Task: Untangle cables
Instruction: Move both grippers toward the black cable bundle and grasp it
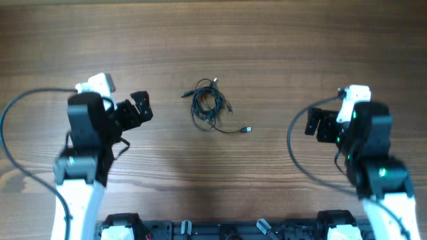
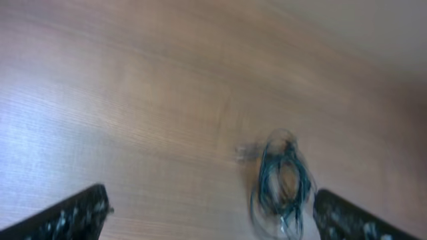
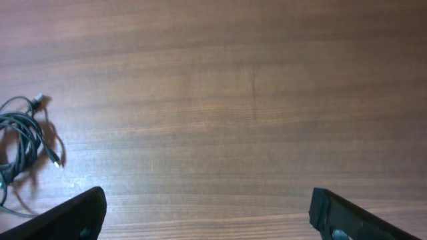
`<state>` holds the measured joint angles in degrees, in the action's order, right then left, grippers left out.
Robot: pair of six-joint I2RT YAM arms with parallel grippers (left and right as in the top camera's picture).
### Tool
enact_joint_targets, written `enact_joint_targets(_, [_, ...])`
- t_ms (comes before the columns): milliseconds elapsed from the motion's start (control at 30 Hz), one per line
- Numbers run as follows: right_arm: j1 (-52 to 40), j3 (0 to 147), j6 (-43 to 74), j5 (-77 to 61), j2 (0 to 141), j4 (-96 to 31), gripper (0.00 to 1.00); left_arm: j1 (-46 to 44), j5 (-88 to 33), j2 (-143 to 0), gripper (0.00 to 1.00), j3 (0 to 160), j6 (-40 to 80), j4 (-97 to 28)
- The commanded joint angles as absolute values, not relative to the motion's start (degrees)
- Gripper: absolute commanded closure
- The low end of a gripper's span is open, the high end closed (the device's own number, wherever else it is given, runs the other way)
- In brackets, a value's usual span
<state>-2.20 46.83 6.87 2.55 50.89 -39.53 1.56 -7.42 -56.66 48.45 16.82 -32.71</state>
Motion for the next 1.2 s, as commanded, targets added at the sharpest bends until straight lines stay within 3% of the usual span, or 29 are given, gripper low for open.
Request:
enact_joint_targets(0, [-2.00, 56.90, 5.93, 1.83, 58.06, -47.42, 0.00, 1.41, -10.00, -62.98, 0.00, 60.55, 16.86, -44.69])
enact_joint_targets(200, [-2.00, 60.53, 5.37, -4.47, 61.23, -49.78, 0.00, 1.39, -9.76, -63.88, 0.00, 62.59, 16.95, -52.93])
enact_joint_targets(333, [-2.00, 60.53, 5.34, -5.17, 61.30, -50.00, 0.00, 1.06, -17.74, -64.18, 0.00, 62.61, 9.19, -38.65])
enact_joint_targets(400, [-2.00, 60.53, 5.34, -4.78, 61.30, -49.76, 0.00, -1.39, -15.18, -66.13, 0.03, 62.74, 7.94, -33.61])
enact_joint_targets(567, [-2.00, 60.53, 6.15, -4.80, 61.30, -48.62, 0.00, -12.21, -2.76, -79.57, 0.00, 65.95, 4.62, -34.22])
enact_joint_targets(700, [-2.00, 60.53, 6.17, -4.78, 61.30, -48.64, 0.00, -15.92, -13.06, -88.60, 0.01, 65.84, 4.93, -32.97])
enact_joint_targets(1000, [-2.00, 60.53, 6.20, -4.82, 61.30, -48.27, 0.00, -18.39, -11.49, -108.57, 0.33, 65.84, 4.91, -24.97])
enact_joint_targets(1133, [-2.00, 60.53, 6.20, -4.82, 61.30, -48.29, 0.00, -18.55, -9.78, -109.65, 0.60, 65.80, 4.95, -23.46])
enact_joint_targets(1167, [-2.00, 60.53, 6.20, -4.82, 61.30, -48.27, 0.00, -18.81, -9.76, -109.67, 0.62, 65.56, 4.95, -23.09])
